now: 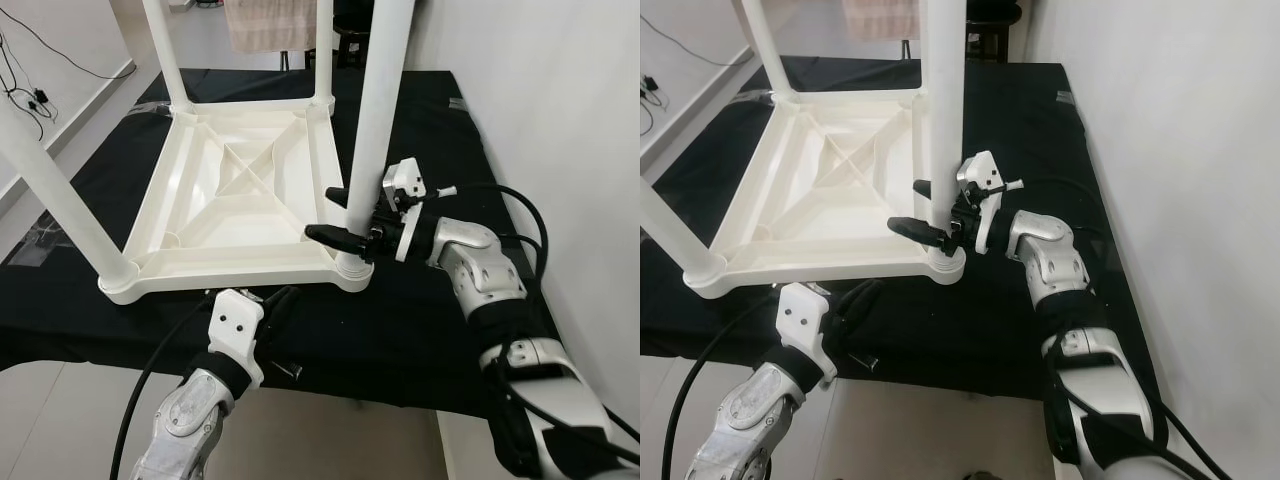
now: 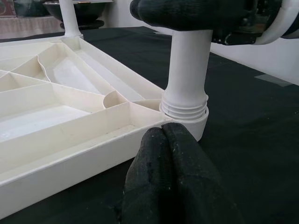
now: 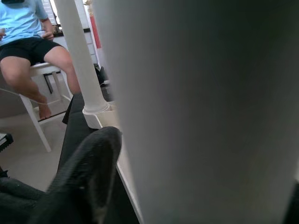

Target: Building children table

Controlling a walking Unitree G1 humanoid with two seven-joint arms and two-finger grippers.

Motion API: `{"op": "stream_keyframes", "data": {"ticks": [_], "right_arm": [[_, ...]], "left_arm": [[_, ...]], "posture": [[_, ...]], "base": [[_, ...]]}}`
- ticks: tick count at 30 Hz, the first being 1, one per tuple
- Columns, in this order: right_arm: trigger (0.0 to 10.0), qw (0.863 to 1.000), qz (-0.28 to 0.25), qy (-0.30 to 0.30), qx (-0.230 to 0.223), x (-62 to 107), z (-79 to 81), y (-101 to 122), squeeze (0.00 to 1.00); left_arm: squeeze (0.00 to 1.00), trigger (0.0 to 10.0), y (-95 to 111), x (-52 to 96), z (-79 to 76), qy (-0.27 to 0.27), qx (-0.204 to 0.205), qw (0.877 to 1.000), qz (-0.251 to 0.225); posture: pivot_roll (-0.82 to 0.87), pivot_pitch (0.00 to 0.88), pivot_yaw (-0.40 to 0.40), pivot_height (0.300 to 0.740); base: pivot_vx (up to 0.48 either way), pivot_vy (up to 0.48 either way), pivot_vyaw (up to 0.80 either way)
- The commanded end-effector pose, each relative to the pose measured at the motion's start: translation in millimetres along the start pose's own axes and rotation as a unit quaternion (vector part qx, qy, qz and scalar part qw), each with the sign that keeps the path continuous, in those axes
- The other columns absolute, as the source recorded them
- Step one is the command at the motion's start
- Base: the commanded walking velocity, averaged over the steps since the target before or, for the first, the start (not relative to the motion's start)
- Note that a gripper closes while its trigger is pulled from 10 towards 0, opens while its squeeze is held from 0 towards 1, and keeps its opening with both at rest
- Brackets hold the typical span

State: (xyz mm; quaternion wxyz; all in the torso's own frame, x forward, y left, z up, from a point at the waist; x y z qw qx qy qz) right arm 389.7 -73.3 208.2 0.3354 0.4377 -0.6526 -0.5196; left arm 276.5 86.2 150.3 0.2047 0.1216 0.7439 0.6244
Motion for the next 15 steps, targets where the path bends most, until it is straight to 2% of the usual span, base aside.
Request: {"op": "stream_keyframes", "data": {"ticks": [1,9,11,12,13,14,15], "right_arm": [[0.0,1.000,-0.007,0.015,-0.002,-6.5,5.4,-0.5,0.00],[0.0,1.000,0.003,-0.015,0.010,-1.0,-1.1,-7.5,0.00],[0.0,0.994,0.039,-0.101,0.019,8.4,-14.9,-19.5,0.00],[0.0,0.986,0.055,-0.154,0.012,13.6,-20.8,-27.0,0.00],[0.0,0.986,0.055,-0.154,0.012,13.6,-20.8,-27.0,0.00],[0.0,0.978,0.069,-0.196,0.003,18.0,-23.2,-34.5,0.00],[0.0,0.929,0.136,-0.345,0.001,35.9,-27.6,-60.7,0.00]], "left_arm": [[0.00,10.0,-2.9,1.1,0.1,0.003,0.000,1.000,0.003],[0.00,10.0,-2.3,1.0,-0.4,0.003,0.002,1.000,0.002],[0.00,10.0,-1.6,1.3,0.3,0.004,0.003,1.000,0.001],[0.00,10.0,-1.2,1.4,0.9,0.005,0.003,1.000,0.000],[0.00,10.0,-1.2,1.4,0.9,0.005,0.003,1.000,0.000],[0.00,10.0,-1.0,1.4,1.2,0.005,0.003,1.000,0.000],[0.00,10.0,-0.8,1.7,1.8,0.005,0.003,1.000,0.000]], "posture": [[0.11,0.092,-0.036,0.740],[0.10,0.102,-0.039,0.740],[0.09,0.112,-0.038,0.740],[0.08,0.114,-0.038,0.740],[0.08,0.114,-0.038,0.740],[0.08,0.114,-0.038,0.740],[0.09,0.118,-0.040,0.740]], "base": [[0.000,0.000,0.00],[0.000,0.000,0.00],[0.000,0.000,0.00],[0.000,0.000,0.00],[0.000,0.000,0.00],[0.000,0.000,0.00],[0.000,0.000,0.00]]}}
Point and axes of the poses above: a point about 5 cm out from each wrist's last joint towards the gripper, its own x axis pointing back from the gripper into the wrist, its own y axis along the axis of the wrist's last joint, z = x × y, the point moved 5 cm from there along -x, pointing out of the wrist towards the gripper, and after that the axes turned 11 degrees about x, right-handed, at the moved point
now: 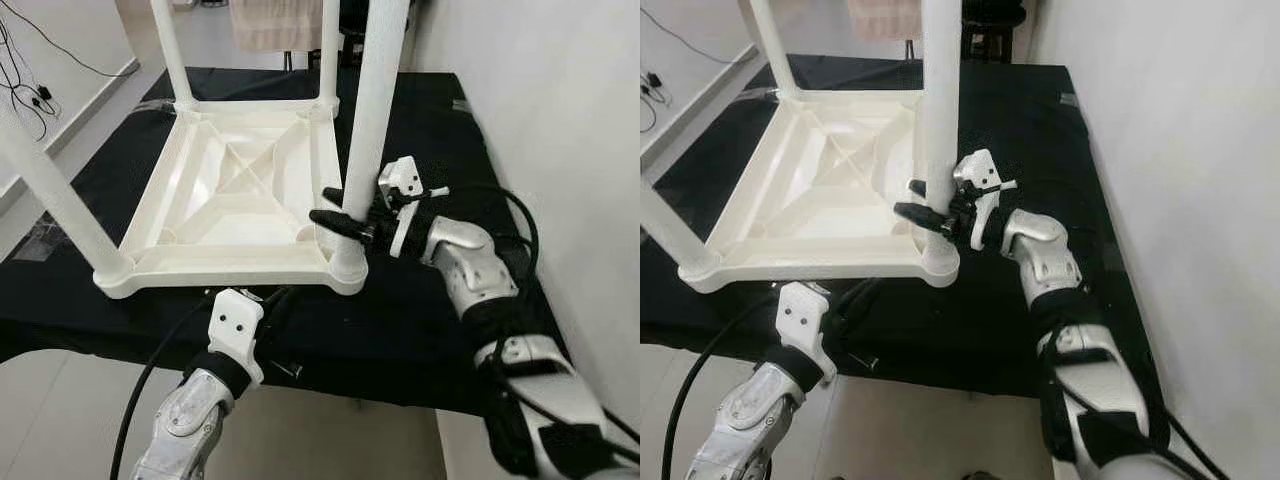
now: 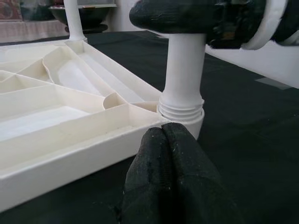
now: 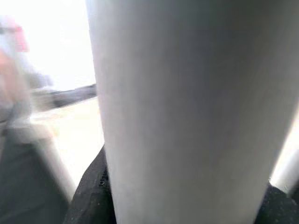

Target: Building children table

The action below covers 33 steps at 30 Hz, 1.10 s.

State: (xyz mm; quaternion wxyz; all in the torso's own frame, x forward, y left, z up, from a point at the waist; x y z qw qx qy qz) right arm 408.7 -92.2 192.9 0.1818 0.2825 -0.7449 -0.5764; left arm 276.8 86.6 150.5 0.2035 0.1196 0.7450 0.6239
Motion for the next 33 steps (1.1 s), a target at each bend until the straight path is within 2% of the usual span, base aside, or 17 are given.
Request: {"op": "stream_keyframes", "data": {"ticks": [1,2,3,5,8,11,15,16,17,18,19,24,27,28,29,30,33], "right_arm": [[0.0,0.979,0.126,-0.160,-0.027,26.7,-3.0,-55.9,0.00],[0.0,0.971,0.142,-0.189,-0.045,34.8,5.4,-63.2,0.00],[0.0,0.974,0.141,-0.175,-0.039,35.3,22.0,-62.9,0.00],[0.0,0.976,0.138,-0.163,-0.033,34.8,32.9,-61.5,0.00],[0.0,0.979,0.122,-0.164,-0.010,30.5,29.8,-53.0,0.00],[0.0,0.978,0.100,-0.181,0.024,20.0,10.6,-41.5,0.00],[0.0,0.977,0.104,-0.185,0.013,17.1,10.8,-42.7,0.00],[7.7,0.977,0.110,-0.183,0.013,16.6,15.1,-41.4,0.00],[10.0,0.977,0.106,-0.187,0.012,16.8,16.3,-37.7,0.00],[10.0,0.977,0.101,-0.188,0.022,17.3,16.3,-32.4,0.00],[10.0,0.980,0.088,-0.177,0.033,15.1,16.0,-25.5,1.00],[10.0,0.992,0.026,-0.124,0.030,4.0,10.8,-3.6,1.00],[10.0,0.998,-0.019,-0.053,0.015,-1.9,9.1,9.1,1.00],[10.0,1.000,-0.026,-0.007,0.014,-3.5,9.3,11.4,0.30],[10.0,0.999,-0.029,0.022,0.014,-3.8,9.0,13.0,0.30],[10.0,0.998,-0.030,0.052,0.022,-4.2,9.1,14.7,0.00],[10.0,0.995,-0.025,0.089,0.030,-4.0,10.7,15.8,0.00]], "left_arm": [[0.00,10.0,-0.7,1.8,1.4,0.002,0.002,1.000,0.001],[0.00,10.0,-0.5,1.8,1.4,0.002,0.002,1.000,0.001],[0.00,10.0,-0.5,1.7,2.0,0.002,0.002,1.000,0.002],[0.00,10.0,-0.6,1.7,2.6,0.002,0.001,1.000,0.002],[0.00,10.0,-0.9,1.7,2.8,0.002,0.001,1.000,0.002],[0.00,10.0,-1.2,1.4,3.3,0.003,0.002,1.000,0.002],[0.00,10.0,0.1,1.2,5.7,0.013,-0.001,1.000,-0.002],[0.00,10.0,0.2,1.0,5.9,0.013,-0.001,1.000,-0.002],[0.00,10.0,0.0,0.8,5.8,0.012,0.000,1.000,-0.001],[0.00,10.0,-0.3,0.7,5.5,0.010,0.001,1.000,0.000],[0.00,10.0,-0.6,0.5,5.2,0.007,0.001,1.000,0.001],[0.00,10.0,-1.0,0.3,5.0,0.005,0.002,1.000,0.002],[0.00,10.0,-1.0,-0.2,4.7,0.005,0.001,1.000,0.002],[0.00,10.0,-1.0,-0.3,4.7,0.005,0.001,1.000,0.002],[0.00,10.0,-1.0,-0.4,4.6,0.005,0.001,1.000,0.002],[0.00,10.0,-1.0,-0.2,4.6,0.005,0.001,1.000,0.002],[0.00,10.0,-1.0,0.1,4.4,0.005,0.001,1.000,0.002]], "posture": [[0.09,0.120,-0.034,0.740],[0.09,0.121,-0.034,0.740],[0.09,0.122,-0.031,0.740],[0.09,0.121,-0.029,0.740],[0.08,0.115,-0.029,0.740],[0.09,0.116,-0.043,0.740],[0.09,0.117,-0.039,0.740],[0.09,0.115,-0.037,0.740],[0.09,0.114,-0.032,0.740],[0.09,0.114,-0.032,0.740],[0.09,0.113,-0.031,0.740],[0.09,0.112,-0.029,0.740],[0.09,0.107,-0.026,0.740],[0.10,0.107,-0.027,0.740],[0.10,0.107,-0.027,0.740],[0.10,0.106,-0.028,0.740],[0.10,0.105,-0.029,0.740]], "base": [[0.000,0.000,0.00],[0.000,0.000,0.00],[0.000,0.000,0.00],[0.000,0.000,0.00],[0.000,0.000,0.00],[0.000,0.000,0.00],[0.000,0.000,0.00],[0.000,0.000,0.00],[0.000,0.000,0.00],[0.000,0.000,0.00],[0.000,0.000,0.00],[0.000,0.000,0.00],[0.000,0.000,0.00],[0.000,0.000,0.00],[0.000,0.000,0.00],[0.000,0.000,0.00],[0.000,0.000,0.00]]}}
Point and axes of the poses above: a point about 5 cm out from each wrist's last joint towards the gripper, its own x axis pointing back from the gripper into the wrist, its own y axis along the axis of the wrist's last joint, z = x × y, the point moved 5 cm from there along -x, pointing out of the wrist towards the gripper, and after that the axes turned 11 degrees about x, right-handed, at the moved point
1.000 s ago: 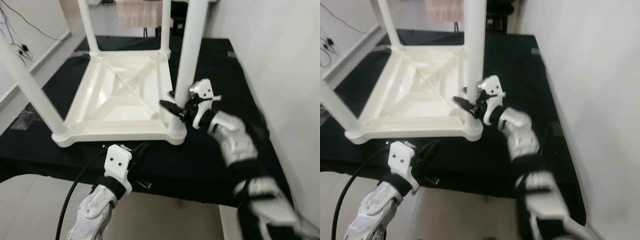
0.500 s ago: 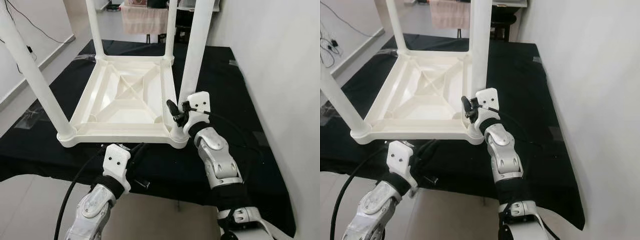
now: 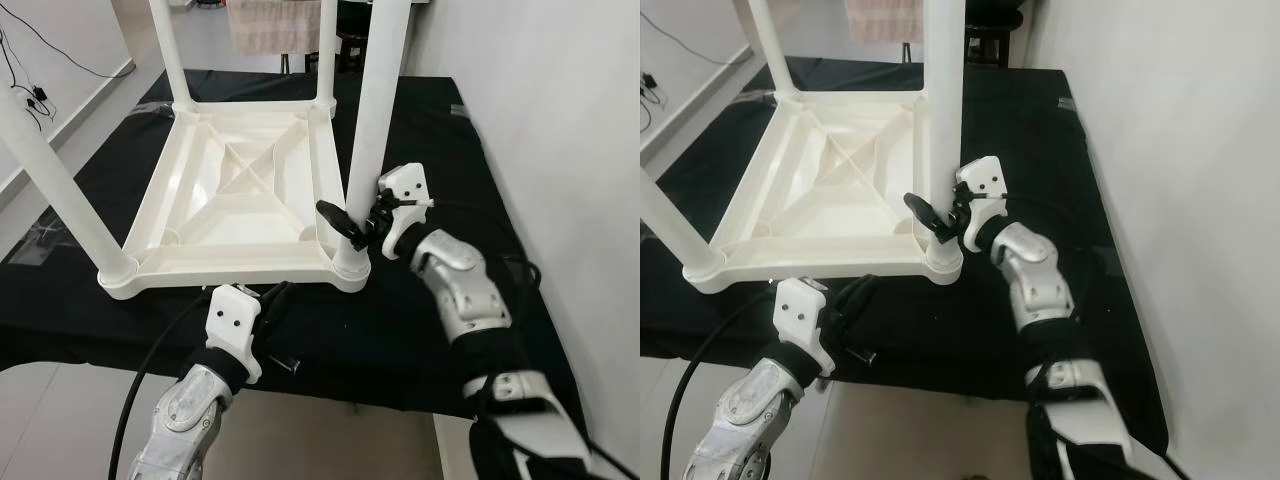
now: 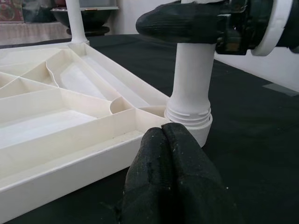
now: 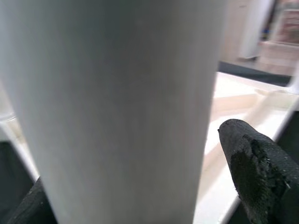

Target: Building children table

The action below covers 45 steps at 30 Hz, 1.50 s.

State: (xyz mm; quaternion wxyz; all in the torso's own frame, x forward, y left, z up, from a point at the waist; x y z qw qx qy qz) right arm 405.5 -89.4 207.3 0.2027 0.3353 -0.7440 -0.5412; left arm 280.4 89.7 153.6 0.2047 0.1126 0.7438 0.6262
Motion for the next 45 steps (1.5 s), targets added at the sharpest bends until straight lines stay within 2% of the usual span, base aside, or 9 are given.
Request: {"op": "stream_keyframes", "data": {"ticks": [1,12,13,14,28,33,43,44,45], "right_arm": [[10.0,0.999,-0.005,0.032,0.000,-5.1,10.1,1.2,0.00],[10.0,0.996,0.001,0.081,-0.024,0.7,-6.6,-3.5,0.00],[2.7,0.996,-0.004,0.083,-0.031,3.3,-9.9,-3.2,0.00],[0.0,0.996,-0.008,0.084,-0.036,5.0,-12.1,-2.8,0.00],[0.0,0.998,-0.001,0.043,-0.036,17.7,-19.9,-17.8,0.00],[0.0,0.961,0.119,-0.244,-0.056,35.8,-20.4,-75.5,0.00],[0.0,0.966,0.110,-0.231,-0.029,22.0,9.1,-66.2,0.00],[10.0,0.965,0.117,-0.233,-0.022,19.5,7.8,-66.5,0.00],[10.0,0.967,0.111,-0.230,-0.024,15.9,9.4,-62.2,0.00]], "left_arm": [[0.00,10.0,-4.4,2.5,0.5,0.002,0.005,1.000,0.007],[0.00,10.0,-4.1,2.8,-0.5,0.005,0.004,1.000,0.006],[0.00,10.0,-4.2,2.7,-0.7,0.005,0.004,1.000,0.006],[0.00,10.0,-4.2,2.7,-0.8,0.005,0.004,1.000,0.006],[0.00,10.0,-4.1,2.6,-0.6,0.007,0.005,1.000,0.004],[0.00,10.0,-3.8,3.4,0.1,0.007,0.006,1.000,0.004],[0.00,10.0,-7.3,1.0,-0.4,-0.003,0.004,1.000,0.010],[0.00,10.0,-7.2,1.1,0.3,0.000,0.003,1.000,0.009],[0.00,10.0,-7.2,1.0,0.7,0.003,0.003,1.000,0.009]], "posture": [[0.10,0.105,-0.029,0.740],[0.12,0.108,-0.037,0.740],[0.11,0.109,-0.036,0.740],[0.11,0.109,-0.036,0.740],[0.10,0.110,-0.038,0.740],[0.10,0.113,-0.042,0.740],[0.09,0.087,-0.036,0.740],[0.08,0.083,-0.033,0.740],[0.09,0.083,-0.033,0.740]], "base": [[0.000,0.000,0.00],[0.000,0.000,0.00],[0.000,0.000,0.00],[0.000,0.000,0.00],[0.000,0.000,0.00],[0.000,0.000,0.00],[0.000,0.000,0.00],[0.000,0.000,0.00],[0.000,0.000,0.00]]}}
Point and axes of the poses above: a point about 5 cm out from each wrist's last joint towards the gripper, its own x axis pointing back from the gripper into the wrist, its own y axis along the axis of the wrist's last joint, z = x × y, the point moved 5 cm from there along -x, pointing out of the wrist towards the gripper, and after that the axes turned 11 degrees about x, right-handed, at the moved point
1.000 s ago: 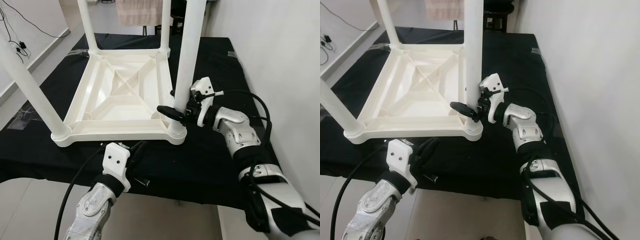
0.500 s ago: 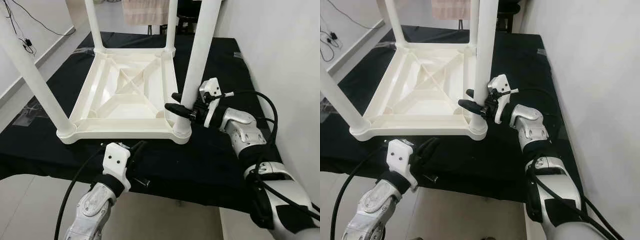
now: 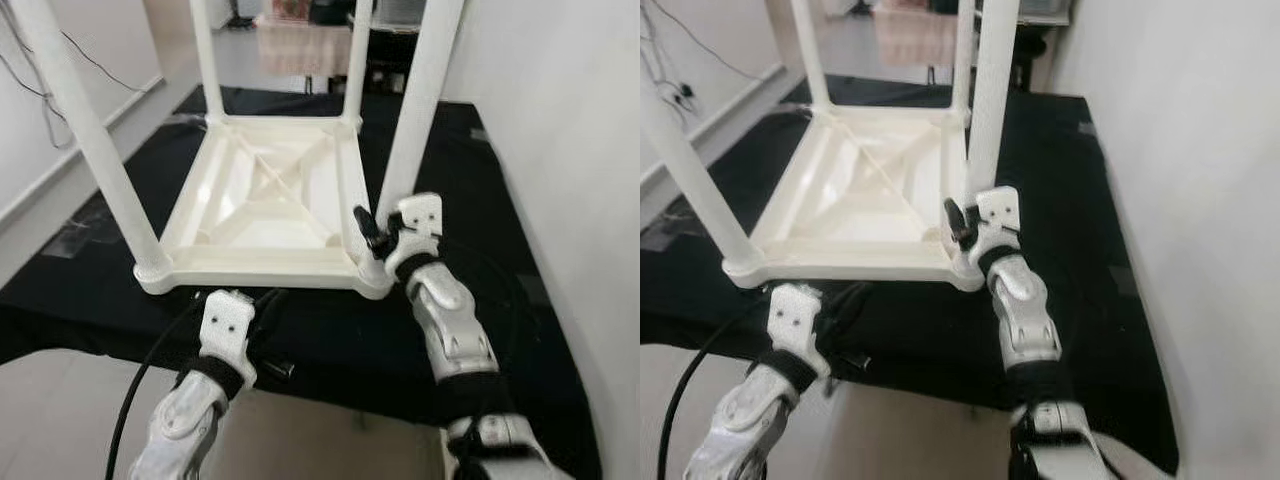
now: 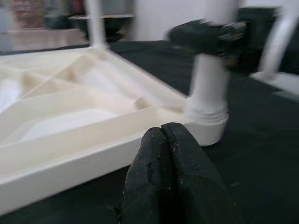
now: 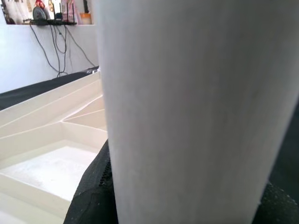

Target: Building children table

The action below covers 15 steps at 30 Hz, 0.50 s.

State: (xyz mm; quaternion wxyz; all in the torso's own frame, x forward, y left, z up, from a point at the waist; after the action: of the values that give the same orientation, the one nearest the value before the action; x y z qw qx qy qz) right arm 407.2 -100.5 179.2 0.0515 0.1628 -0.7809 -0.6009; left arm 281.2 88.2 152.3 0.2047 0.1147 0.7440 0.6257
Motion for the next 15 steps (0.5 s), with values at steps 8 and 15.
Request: {"op": "stream_keyframes", "data": {"ticks": [8,15], "right_arm": [[10.0,0.992,-0.006,0.119,-0.033,1.2,39.5,5.4,0.99],[10.0,0.971,-0.069,0.227,-0.022,-8.7,41.9,39.9,0.00]], "left_arm": [[0.00,10.0,-5.8,2.3,1.7,0.004,0.003,1.000,0.009],[0.00,10.0,-5.2,1.9,1.3,0.003,0.003,1.000,0.008]], "posture": [[0.09,0.086,-0.025,0.740],[0.09,0.091,-0.024,0.740]], "base": [[0.000,0.000,0.00],[0.000,0.000,0.00]]}}
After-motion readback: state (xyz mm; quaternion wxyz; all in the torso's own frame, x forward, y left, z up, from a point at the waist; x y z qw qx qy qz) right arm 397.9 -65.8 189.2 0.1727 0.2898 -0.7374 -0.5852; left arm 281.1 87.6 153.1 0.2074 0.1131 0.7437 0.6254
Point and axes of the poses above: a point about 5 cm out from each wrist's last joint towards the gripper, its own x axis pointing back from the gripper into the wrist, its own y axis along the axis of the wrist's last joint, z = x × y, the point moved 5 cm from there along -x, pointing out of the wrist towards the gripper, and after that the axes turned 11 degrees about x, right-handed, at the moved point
